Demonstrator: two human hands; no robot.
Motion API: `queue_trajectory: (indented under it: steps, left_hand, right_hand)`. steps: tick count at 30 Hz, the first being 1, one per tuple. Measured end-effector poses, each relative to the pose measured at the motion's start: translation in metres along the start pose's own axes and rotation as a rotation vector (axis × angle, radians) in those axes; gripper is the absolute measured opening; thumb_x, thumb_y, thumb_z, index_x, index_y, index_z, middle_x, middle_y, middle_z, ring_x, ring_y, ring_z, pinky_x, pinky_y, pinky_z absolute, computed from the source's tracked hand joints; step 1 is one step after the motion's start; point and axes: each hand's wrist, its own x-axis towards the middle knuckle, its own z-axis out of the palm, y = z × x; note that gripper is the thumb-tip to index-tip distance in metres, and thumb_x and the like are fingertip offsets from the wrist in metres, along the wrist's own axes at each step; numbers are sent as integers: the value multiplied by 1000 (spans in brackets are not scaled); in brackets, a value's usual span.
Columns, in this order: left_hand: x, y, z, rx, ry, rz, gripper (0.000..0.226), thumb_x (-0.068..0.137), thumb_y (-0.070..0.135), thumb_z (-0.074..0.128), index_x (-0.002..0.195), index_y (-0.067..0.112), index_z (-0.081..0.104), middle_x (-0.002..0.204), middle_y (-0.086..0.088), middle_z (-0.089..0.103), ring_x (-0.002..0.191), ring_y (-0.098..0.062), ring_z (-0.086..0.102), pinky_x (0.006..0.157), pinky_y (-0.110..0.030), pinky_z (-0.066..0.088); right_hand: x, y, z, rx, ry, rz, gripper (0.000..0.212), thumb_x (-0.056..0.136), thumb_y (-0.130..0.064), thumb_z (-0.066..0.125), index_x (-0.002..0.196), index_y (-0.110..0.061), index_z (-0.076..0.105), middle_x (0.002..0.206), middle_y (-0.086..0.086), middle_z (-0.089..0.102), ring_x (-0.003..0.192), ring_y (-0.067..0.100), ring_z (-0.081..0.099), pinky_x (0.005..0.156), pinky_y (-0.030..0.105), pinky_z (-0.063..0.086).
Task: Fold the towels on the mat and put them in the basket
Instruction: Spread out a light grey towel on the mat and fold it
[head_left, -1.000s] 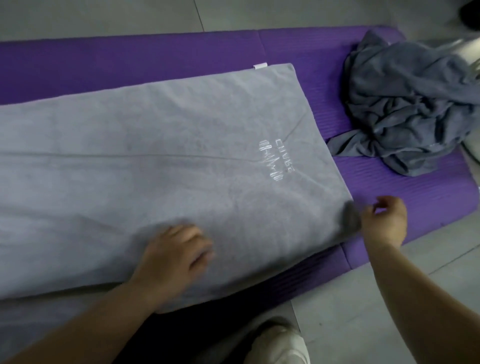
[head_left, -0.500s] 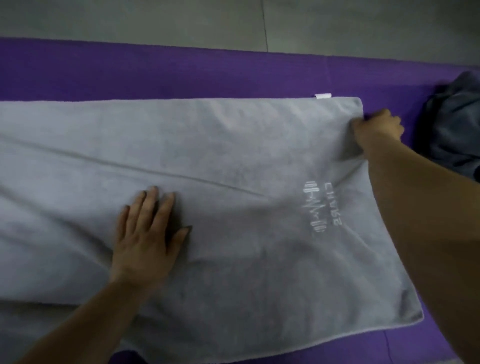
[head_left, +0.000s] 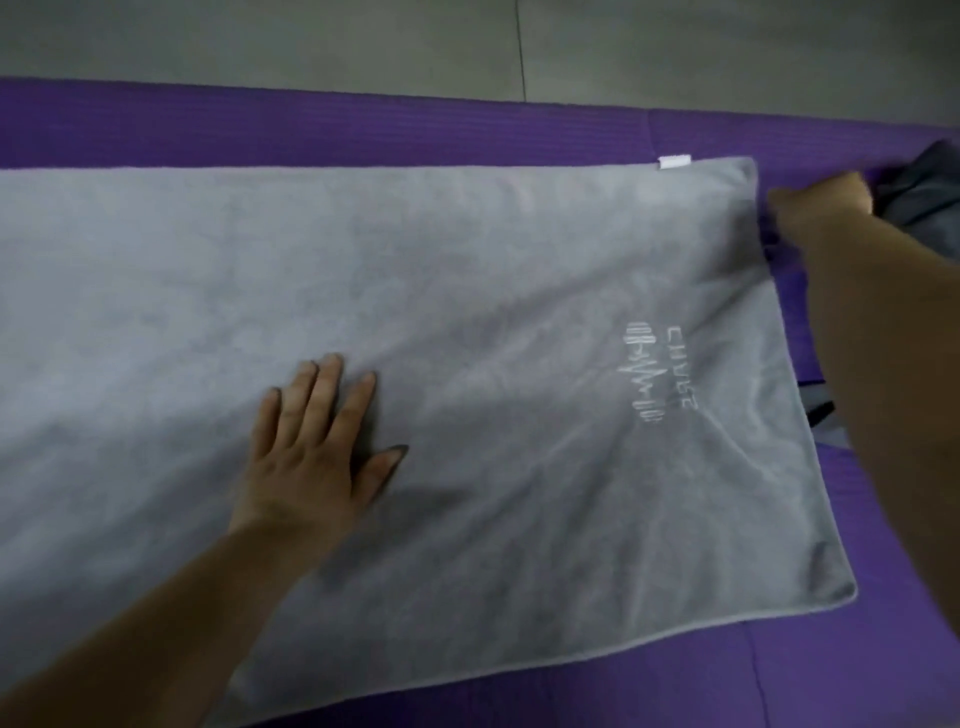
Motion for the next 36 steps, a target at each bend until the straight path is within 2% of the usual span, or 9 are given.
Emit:
queue_trajectory:
  steps: [2, 5, 11, 19, 24, 27, 30, 33, 36]
  left_hand:
    - [0, -1, 3, 16, 16, 13, 69, 92, 60, 8, 132, 11, 35, 132, -25, 49, 124, -32, 27, 112, -28, 1]
    - [1, -3, 6, 55, -16, 31, 73, 92, 60, 9, 130, 8, 43, 130, -26, 50, 123, -33, 30, 107, -32, 8]
    - [-18, 8, -6, -14, -49, 254, 62, 94, 54, 10, 127, 11, 40, 128, -25, 51, 131, -32, 21, 113, -27, -7]
    - [-49, 35, 6, 24, -161, 608, 59, 95, 53, 6, 128, 17, 39, 136, -8, 44, 144, -16, -3, 110, -36, 8]
    - [-22, -6, -28, 28, -204, 835, 64, 69, 56, 33, 121, 22, 44, 117, -7, 65, 115, -18, 41, 95, -27, 28]
    - [-18, -61, -76, 110, -286, 750, 68, 70, 56, 28, 128, 23, 41, 125, -2, 60, 115, -13, 54, 91, -18, 42]
    - [-38, -145, -119, 136, -351, 555, 88, 59, 63, -1, 142, 36, 6, 146, 15, 8, 132, 2, 18, 107, -16, 20]
    - [-76, -224, -142, 128, -301, 202, 66, 76, 60, 27, 127, 24, 50, 126, -1, 58, 107, -13, 62, 84, -26, 50]
    - [-127, -282, -140, 4, -250, -183, 63, 82, 46, 49, 135, 12, 43, 136, -13, 48, 122, -31, 51, 100, -39, 40]
  right_hand:
    - [-20, 9, 4, 46, -41, 10, 39, 93, -23, 40, 75, 11, 43, 104, 32, 55, 120, 36, 45, 95, 30, 28]
    - [-61, 43, 16, 181, 4, -2, 35, 92, -12, 47, 123, 4, 47, 123, 24, 54, 115, 34, 50, 89, 26, 32]
    - [-187, 142, 32, 88, 214, 76, 47, 76, -25, 53, 107, 9, 59, 106, 34, 55, 105, 45, 48, 90, 39, 30]
    - [-229, 182, 25, 178, -26, 434, 27, 92, -8, 48, 110, 11, 53, 109, 31, 57, 102, 42, 53, 70, 33, 31]
    - [-238, 166, 14, 61, -5, 461, 47, 84, -12, 61, 125, 5, 46, 121, 33, 50, 113, 44, 47, 90, 44, 38]
    - [-242, 121, 6, -170, 141, 197, 52, 80, -9, 66, 126, 7, 46, 125, 37, 43, 116, 50, 39, 97, 51, 31]
    - [-245, 50, 17, -322, 33, -242, 54, 74, -3, 71, 123, 6, 52, 128, 32, 47, 115, 51, 44, 98, 55, 35]
    - [-250, -27, 36, -555, -197, -745, 78, 50, -19, 89, 119, -5, 56, 122, 23, 58, 103, 39, 62, 83, 47, 53]
    - [-275, -102, 63, -642, -229, -1079, 83, 25, -37, 92, 101, -13, 68, 98, 15, 71, 77, 26, 72, 55, 33, 55]
